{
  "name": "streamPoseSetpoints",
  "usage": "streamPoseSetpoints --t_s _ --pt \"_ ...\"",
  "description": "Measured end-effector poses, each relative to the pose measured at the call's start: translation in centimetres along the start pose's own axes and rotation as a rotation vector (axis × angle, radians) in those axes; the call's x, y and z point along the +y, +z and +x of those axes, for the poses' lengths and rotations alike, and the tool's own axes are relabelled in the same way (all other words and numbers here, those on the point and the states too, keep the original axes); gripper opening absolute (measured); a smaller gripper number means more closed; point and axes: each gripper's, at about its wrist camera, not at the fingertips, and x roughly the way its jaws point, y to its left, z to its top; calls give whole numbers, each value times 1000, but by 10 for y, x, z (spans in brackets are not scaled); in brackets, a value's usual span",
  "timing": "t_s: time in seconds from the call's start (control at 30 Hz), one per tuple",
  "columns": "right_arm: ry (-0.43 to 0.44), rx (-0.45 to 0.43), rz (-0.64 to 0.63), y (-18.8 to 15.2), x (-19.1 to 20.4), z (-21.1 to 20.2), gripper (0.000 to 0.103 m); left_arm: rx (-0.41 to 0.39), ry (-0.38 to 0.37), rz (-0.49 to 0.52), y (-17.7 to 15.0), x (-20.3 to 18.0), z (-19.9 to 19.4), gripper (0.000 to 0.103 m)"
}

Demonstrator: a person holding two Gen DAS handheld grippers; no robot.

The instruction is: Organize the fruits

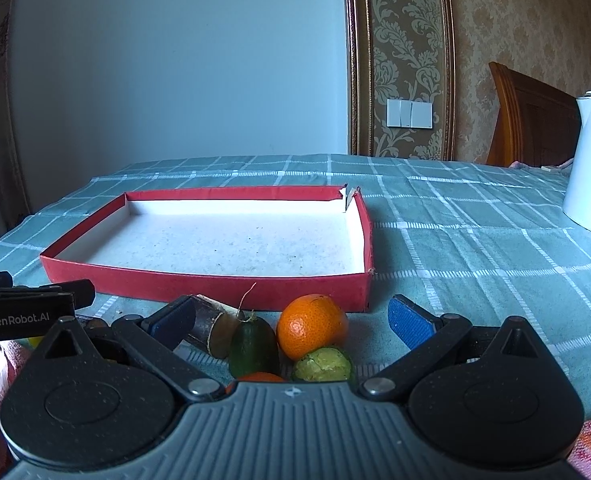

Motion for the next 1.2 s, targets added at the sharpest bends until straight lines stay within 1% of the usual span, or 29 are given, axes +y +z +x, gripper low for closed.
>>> streamPoseSetpoints --t_s 0.3,0.47,0.6,0.87,1.2 --pt "4 3 -2 -1 0 1 103 -1 -2 2 -1 -1 1 103" --pt "23 28 -6 0 1 5 103 -2 -4 0 -1 0 1 103" --pt "17 18 -27 0 4 2 103 -4 -5 -1 0 0 1 103" --pt "38 -32 -1 4 -1 -17 103 -8 -2 -1 0 1 1 103" --pt "48 -41 1 6 -1 -27 103 -28 8 -2 -2 0 -3 103"
